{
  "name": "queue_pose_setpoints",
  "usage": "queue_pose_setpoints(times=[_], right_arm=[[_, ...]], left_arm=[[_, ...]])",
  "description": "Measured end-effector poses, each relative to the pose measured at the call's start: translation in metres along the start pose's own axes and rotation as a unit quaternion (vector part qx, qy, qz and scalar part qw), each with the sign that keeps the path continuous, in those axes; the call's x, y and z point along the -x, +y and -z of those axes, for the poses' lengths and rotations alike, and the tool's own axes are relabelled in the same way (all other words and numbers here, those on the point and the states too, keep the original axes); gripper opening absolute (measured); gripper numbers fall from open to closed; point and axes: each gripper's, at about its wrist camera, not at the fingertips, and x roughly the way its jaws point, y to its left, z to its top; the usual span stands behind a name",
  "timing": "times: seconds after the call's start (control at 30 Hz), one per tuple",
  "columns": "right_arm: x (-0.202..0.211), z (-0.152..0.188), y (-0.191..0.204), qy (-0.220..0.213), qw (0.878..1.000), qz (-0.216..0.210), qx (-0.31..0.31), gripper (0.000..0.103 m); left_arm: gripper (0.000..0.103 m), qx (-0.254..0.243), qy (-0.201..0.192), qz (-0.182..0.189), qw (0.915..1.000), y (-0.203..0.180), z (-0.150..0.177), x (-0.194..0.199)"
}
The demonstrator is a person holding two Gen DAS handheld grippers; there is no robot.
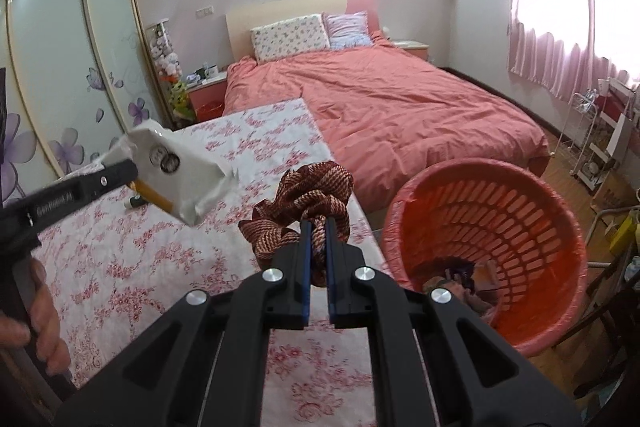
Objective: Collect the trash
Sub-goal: 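Carry the snack bag and scrunchie over the orange basket with both tools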
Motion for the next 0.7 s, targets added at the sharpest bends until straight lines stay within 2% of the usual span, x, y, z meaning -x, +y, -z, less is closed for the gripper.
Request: queue_pose_setpoints(times=[0.4, 0.7], right_arm=[[0.034, -0.005, -0.051, -0.038, 0.997, 0.047, -0.038, 0.007], [0.039, -0.004, -0.093, -0.048, 0.993, 0.073, -0.073, 0.007]], left_arm=[[0.013, -0.033, 0.001, 0.041, 0.9986, -0.043, 0.012, 0.000], [0.013, -0.056, 0.017, 0.072, 0.9957, -0.084, 0.019, -0.015]])
